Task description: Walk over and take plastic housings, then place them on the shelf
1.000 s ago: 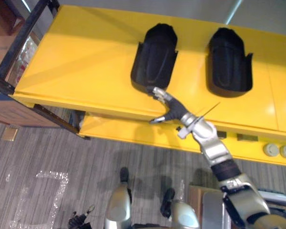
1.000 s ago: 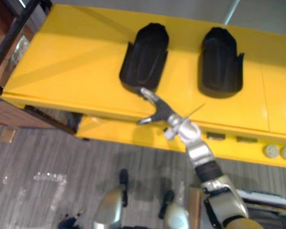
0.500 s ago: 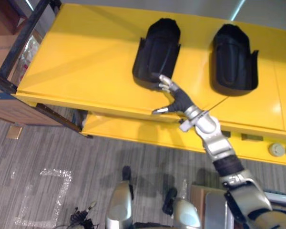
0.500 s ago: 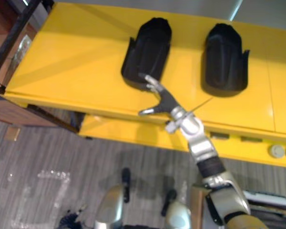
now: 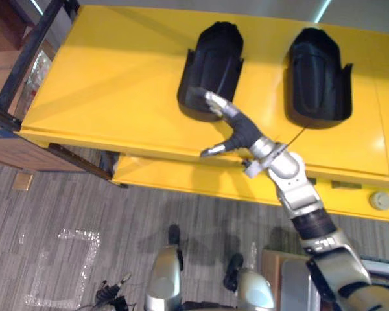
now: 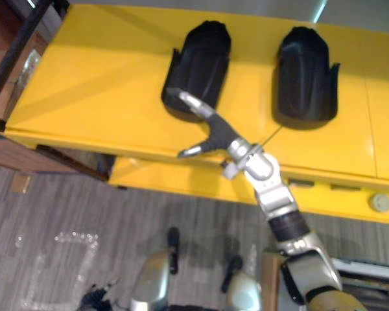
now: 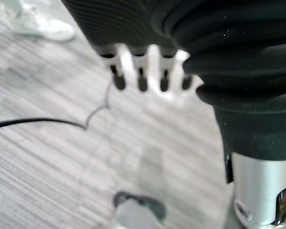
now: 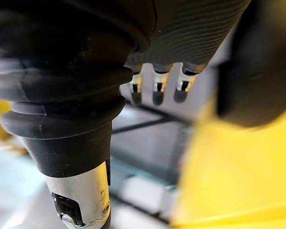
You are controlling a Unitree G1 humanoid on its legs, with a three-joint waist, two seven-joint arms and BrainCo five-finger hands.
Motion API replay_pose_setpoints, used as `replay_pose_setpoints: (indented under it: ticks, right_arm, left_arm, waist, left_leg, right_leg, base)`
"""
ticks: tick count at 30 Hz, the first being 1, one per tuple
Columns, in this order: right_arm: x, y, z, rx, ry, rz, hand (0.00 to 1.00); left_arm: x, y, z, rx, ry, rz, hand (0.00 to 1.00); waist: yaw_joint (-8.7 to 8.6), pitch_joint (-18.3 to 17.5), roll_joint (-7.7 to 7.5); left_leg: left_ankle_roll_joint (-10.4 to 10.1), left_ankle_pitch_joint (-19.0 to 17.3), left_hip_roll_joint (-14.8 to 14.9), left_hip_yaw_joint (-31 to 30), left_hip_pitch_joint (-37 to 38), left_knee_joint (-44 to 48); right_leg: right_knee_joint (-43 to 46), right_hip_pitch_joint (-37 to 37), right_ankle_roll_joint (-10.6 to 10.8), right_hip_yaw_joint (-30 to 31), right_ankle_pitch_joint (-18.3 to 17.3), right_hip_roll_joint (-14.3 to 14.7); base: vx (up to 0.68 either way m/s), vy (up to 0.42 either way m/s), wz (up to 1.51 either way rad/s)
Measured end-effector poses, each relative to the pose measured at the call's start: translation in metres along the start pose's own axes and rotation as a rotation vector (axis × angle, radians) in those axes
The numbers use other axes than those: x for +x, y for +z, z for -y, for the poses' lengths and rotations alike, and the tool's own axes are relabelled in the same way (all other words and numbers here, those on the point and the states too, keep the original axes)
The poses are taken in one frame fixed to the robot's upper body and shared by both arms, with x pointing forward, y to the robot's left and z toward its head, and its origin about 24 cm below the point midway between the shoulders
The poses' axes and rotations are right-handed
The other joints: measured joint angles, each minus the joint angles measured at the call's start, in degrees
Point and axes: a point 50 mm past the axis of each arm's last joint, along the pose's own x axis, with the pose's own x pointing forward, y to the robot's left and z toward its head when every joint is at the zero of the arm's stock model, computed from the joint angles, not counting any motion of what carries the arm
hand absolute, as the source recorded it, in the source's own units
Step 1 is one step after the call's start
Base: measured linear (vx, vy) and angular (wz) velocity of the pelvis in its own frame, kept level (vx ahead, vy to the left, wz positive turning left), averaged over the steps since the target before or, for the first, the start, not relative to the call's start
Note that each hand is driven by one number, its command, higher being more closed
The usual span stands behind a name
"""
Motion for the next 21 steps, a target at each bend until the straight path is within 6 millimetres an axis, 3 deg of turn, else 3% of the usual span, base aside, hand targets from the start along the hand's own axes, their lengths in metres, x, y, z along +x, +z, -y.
replay_pose_setpoints:
  ticks: [5,8,14,21]
  right_arm:
    - [0.025,0.001,-0.045,0.169,0.027,0.010,0.00]
    - [0.037,-0.014,-0.061,0.273,-0.066,-0.074,0.00]
    - [0.042,-0.051,-0.080,0.352,-0.293,-0.274,0.00]
    - [0.046,-0.066,-0.078,0.282,-0.473,-0.370,0.00]
  left_arm:
    - [-0.002,-0.006,0.006,0.012,-0.014,-0.005,0.00]
    - [-0.003,-0.012,0.010,0.015,-0.018,-0.025,0.00]
    - [-0.006,-0.018,0.020,0.006,-0.033,-0.045,0.00]
    - [-0.009,-0.024,0.020,0.022,-0.036,-0.049,0.00]
  waist:
    - [0.30,-0.1,-0.18]
    - [0.61,-0.1,-0.20]
    - [2.40,-0.2,-0.29]
    - [2.52,-0.2,-0.23]
  left_leg:
    - [-0.4,0.7,-0.2,-0.2,1.3,-2.1]
    - [-0.5,1.1,-0.6,-0.6,1.3,-2.9]
    - [-0.5,1.6,-1.2,-1.5,1.2,-3.7]
    - [-0.5,1.7,-1.7,-2.2,1.3,-3.8]
  right_leg:
    - [-0.9,0.9,0.0,-0.4,0.0,0.1]
    - [-1.5,1.4,0.0,-1.4,0.0,0.0]
    - [-1.9,1.7,0.0,-2.0,0.0,-0.1]
    - [-2.2,2.5,0.1,-3.1,-0.1,-0.3]
  base:
    - [0.01,-0.006,0.03]
    - [0.02,-0.003,0.13]
    - [0.02,0.000,0.09]
    - [0.00,0.001,0.07]
